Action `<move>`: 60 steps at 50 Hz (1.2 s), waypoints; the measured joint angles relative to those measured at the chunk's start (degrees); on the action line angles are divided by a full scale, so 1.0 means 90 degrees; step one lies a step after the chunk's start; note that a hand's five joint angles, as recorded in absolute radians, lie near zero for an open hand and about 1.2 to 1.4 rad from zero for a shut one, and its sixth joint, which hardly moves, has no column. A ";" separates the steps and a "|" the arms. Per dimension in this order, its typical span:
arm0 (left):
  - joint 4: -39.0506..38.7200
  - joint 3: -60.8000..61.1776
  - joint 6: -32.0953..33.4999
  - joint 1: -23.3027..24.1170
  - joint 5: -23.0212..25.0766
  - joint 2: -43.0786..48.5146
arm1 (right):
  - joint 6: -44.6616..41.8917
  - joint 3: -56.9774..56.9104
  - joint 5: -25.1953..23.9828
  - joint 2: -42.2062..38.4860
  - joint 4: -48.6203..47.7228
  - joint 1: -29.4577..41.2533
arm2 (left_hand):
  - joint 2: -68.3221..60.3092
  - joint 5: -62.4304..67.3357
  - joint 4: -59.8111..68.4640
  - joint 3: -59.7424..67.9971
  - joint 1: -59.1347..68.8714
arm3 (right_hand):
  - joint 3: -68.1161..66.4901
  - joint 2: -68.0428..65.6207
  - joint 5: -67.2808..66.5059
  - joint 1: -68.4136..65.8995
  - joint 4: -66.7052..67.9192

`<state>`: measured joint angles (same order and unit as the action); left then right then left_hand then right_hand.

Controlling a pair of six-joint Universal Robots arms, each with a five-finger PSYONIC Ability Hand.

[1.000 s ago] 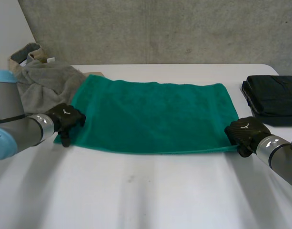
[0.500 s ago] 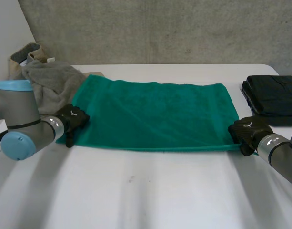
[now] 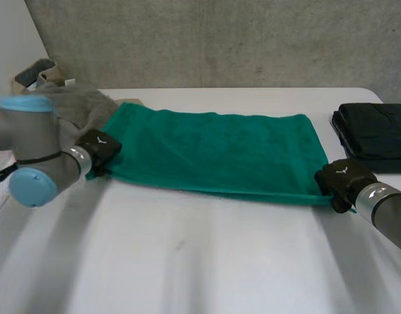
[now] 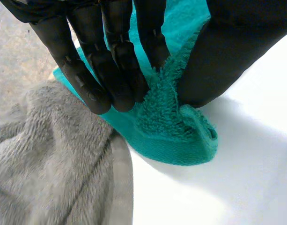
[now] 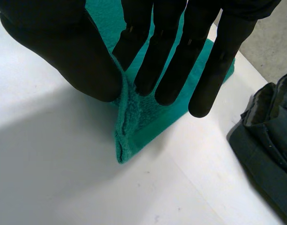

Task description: Fold the laundry.

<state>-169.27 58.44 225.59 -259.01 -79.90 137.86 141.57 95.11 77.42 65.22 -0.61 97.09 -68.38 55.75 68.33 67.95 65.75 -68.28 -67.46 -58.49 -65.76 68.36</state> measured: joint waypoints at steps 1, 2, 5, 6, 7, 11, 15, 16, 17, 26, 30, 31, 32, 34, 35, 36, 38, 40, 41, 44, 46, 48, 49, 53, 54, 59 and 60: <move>0.0045 0.0110 -0.0008 -0.0023 0.0000 -0.0106 | -0.0018 -0.0001 -0.0006 0.0034 0.0047 -0.0006 | 0.0000 0.0000 0.0001 0.0000 -0.0001 | 0.0000 0.0000 -0.0008 0.0000 0.0000; 0.0136 0.0383 -0.0019 -0.0081 0.0003 -0.0361 | -0.0072 0.0000 -0.0022 0.0110 0.0172 -0.0021 | 0.0000 0.0000 0.0001 0.0000 -0.0001 | 0.0000 0.0000 -0.0008 0.0000 0.0000; 0.0371 0.1068 0.0020 -0.0234 0.0011 -0.0909 | -0.0342 0.0021 -0.0079 0.0293 0.0633 -0.0085 | -0.0001 0.0000 0.0002 0.0000 -0.0001 | -0.0001 0.0000 -0.0009 0.0000 0.0000; 0.0599 0.1625 0.0128 -0.0365 0.0021 -0.1279 | -0.0748 0.0079 -0.0133 0.0426 0.1216 -0.0193 | -0.0001 0.0000 0.0002 0.0000 -0.0001 | 0.0000 0.0000 -0.0010 0.0000 0.0000; 0.0715 0.1900 0.0198 -0.0435 0.0030 -0.1452 | -0.0982 0.0113 -0.0160 0.0486 0.1527 -0.0259 | -0.0001 0.0000 0.0002 0.0000 -0.0001 | -0.0001 0.0000 -0.0009 0.0000 0.0000; 0.1281 0.3099 0.0718 -0.0774 0.0167 -0.2076 | -0.2402 0.0337 -0.0216 0.0701 0.3088 -0.0667 | -0.0005 0.0000 0.0002 0.0000 -0.0001 | -0.0001 0.0000 -0.0015 0.0000 0.0000; 0.1642 0.3885 0.1297 -0.1040 0.0347 -0.2372 | -0.3564 0.0515 -0.0186 0.0822 0.4010 -0.1029 | -0.0006 0.0000 0.0003 0.0001 -0.0001 | 0.0000 0.0000 -0.0016 0.0000 0.0000; 0.1693 0.3995 0.1410 -0.1080 0.0386 -0.2400 | -0.3771 0.0532 -0.0164 0.0841 0.4114 -0.1102 | -0.0006 0.0000 0.0003 0.0001 -0.0001 | -0.0001 0.0000 -0.0017 0.0000 0.0000; 0.1735 0.4070 0.1506 -0.1107 0.0415 -0.2411 | -0.3907 0.0527 -0.0142 0.0852 0.4149 -0.1156 | -0.0006 0.0000 0.0003 0.0001 -0.0001 | -0.0001 0.0000 -0.0019 0.0000 0.0000; 0.1706 0.3062 0.0818 -0.0677 0.0384 -0.2128 | -0.3152 -0.0164 -0.0092 0.0471 0.2603 -0.0743 | -0.0006 0.0000 0.0003 0.0001 -0.0001 | -0.0001 0.0000 -0.0074 0.0000 0.0000; 0.1567 0.2062 0.0036 -0.0365 0.0320 -0.1833 | -0.2552 -0.0634 -0.0021 0.0080 0.1463 -0.0350 | -0.0006 0.0000 0.0003 0.0001 -0.0001 | 0.0000 0.0000 -0.0081 0.0000 0.0000; 0.1543 0.1863 -0.0100 -0.0311 0.0302 -0.1761 | -0.2485 -0.0699 -0.0002 0.0024 0.1319 -0.0305 | -0.0006 0.0000 0.0003 0.0001 -0.0001 | -0.0001 0.0000 -0.0081 0.0000 0.0000; 0.1507 0.1628 -0.0245 -0.0253 0.0277 -0.1670 | -0.2407 -0.0776 0.0027 -0.0043 0.1145 -0.0255 | -0.0006 0.0000 0.0003 0.0001 -0.0001 | -0.0001 0.0000 -0.0080 0.0000 0.0000; 0.1414 0.1003 -0.0587 -0.0108 0.0191 -0.1396 | -0.2138 -0.1080 0.0167 -0.0307 0.0497 -0.0084 | -0.0006 0.0000 0.0003 0.0001 -0.0001 | -0.0001 0.0000 -0.0081 0.0000 0.0000; 0.1400 0.0907 -0.0634 -0.0088 0.0176 -0.1352 | -0.2097 -0.1133 0.0193 -0.0352 0.0387 -0.0058 | -0.0006 0.0000 0.0003 0.0001 -0.0001 | -0.0001 0.0000 -0.0081 0.0000 0.0000; 0.1364 0.0597 -0.0761 -0.0030 0.0115 -0.1194 | -0.2018 -0.1240 0.0251 -0.0447 0.0180 -0.0008 | -0.0006 0.0000 0.0003 0.0001 -0.0001 | -0.0001 0.0000 -0.0081 0.0000 0.0000; 0.1324 0.0177 -0.0872 0.0028 -0.0001 -0.0949 | -0.1920 -0.1417 0.0351 -0.0606 -0.0133 0.0057 | -0.0008 0.0000 0.0004 0.0009 -0.0001 | -0.0001 0.0000 -0.0081 0.0000 0.0000; 0.1295 -0.0779 -0.0995 0.0116 -0.0316 -0.0342 | -0.1788 -0.1814 0.0527 -0.0984 -0.0706 0.0171 | -0.0013 0.0000 0.0005 0.0012 -0.0001 | -0.0002 0.0000 -0.0080 0.0000 0.0000; 0.1308 -0.1148 -0.1015 0.0145 -0.0448 -0.0097 | -0.1762 -0.1960 0.0575 -0.1131 -0.0882 0.0206 | -0.0013 0.0000 0.0005 0.0012 -0.0001 | -0.0002 0.0000 -0.0081 0.0000 0.0001; 0.1419 -0.2135 -0.1021 0.0233 -0.0782 0.0559 | -0.1746 -0.2373 0.0660 -0.1550 -0.1301 0.0287 | -0.0013 0.0000 0.0006 0.0012 -0.0001 | -0.0002 0.0000 -0.0081 0.0000 0.0001; 0.1532 -0.2681 -0.1018 0.0294 -0.0923 0.0906 | -0.1767 -0.2656 0.0697 -0.1832 -0.1507 0.0320 | -0.0013 0.0000 0.0006 0.0012 -0.0001 | -0.0002 0.0000 -0.0081 0.0000 0.0001; 0.1621 -0.3081 -0.1020 0.0345 -0.1003 0.1159 | -0.1801 -0.3055 0.0747 -0.2228 -0.1729 0.0354 | 0.0014 -0.0010 -0.0021 -0.0011 -0.0027 | 0.0386 0.0366 0.0324 0.0325 -0.0365; 0.1652 -0.3234 -0.1022 0.0370 -0.1024 0.1255 | -0.1820 -0.3274 0.0777 -0.2437 -0.1812 0.0377 | 0.0923 -0.0778 -0.0928 -0.0904 -0.0921 | 0.1223 0.1223 0.1175 0.1267 -0.1186; 0.1564 -0.3845 -0.1105 0.0541 -0.1051 0.1531 | -0.1882 -0.4397 0.1124 -0.3386 -0.1858 0.0567 | 0.5906 -0.5548 -0.5891 -0.5843 -0.6038 | 0.6003 0.5988 0.6035 0.5814 -0.5975; 0.1474 -0.3862 -0.1163 0.0558 -0.1064 0.1479 | -0.1858 -0.4569 0.1237 -0.3487 -0.1784 0.0595 | 0.5906 -0.5548 -0.5891 -0.5843 -0.6038 | 0.6221 0.6155 0.6190 0.5881 -0.6168; 0.1060 -0.3473 -0.1650 0.0539 -0.1165 0.0840 | -0.1200 -0.4623 0.1591 -0.3146 -0.1107 0.0598 | 0.6281 -0.5890 -0.6319 -0.6205 -0.6098 | 0.6257 0.6163 0.6190 0.5881 -0.6213; 0.0945 -0.3190 -0.1830 0.0514 -0.1172 0.0547 | -0.0851 -0.4445 0.1607 -0.2837 -0.0791 0.0561 | 0.6282 -0.5890 -0.6319 -0.6205 -0.6098 | 0.6257 0.6163 0.6190 0.5881 -0.6213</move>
<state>-160.76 29.73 209.12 -254.38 -90.45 142.78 133.91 55.10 91.88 39.69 -7.73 102.14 -11.85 2.75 11.45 12.10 10.87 -11.97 -12.00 -2.78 -12.83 12.44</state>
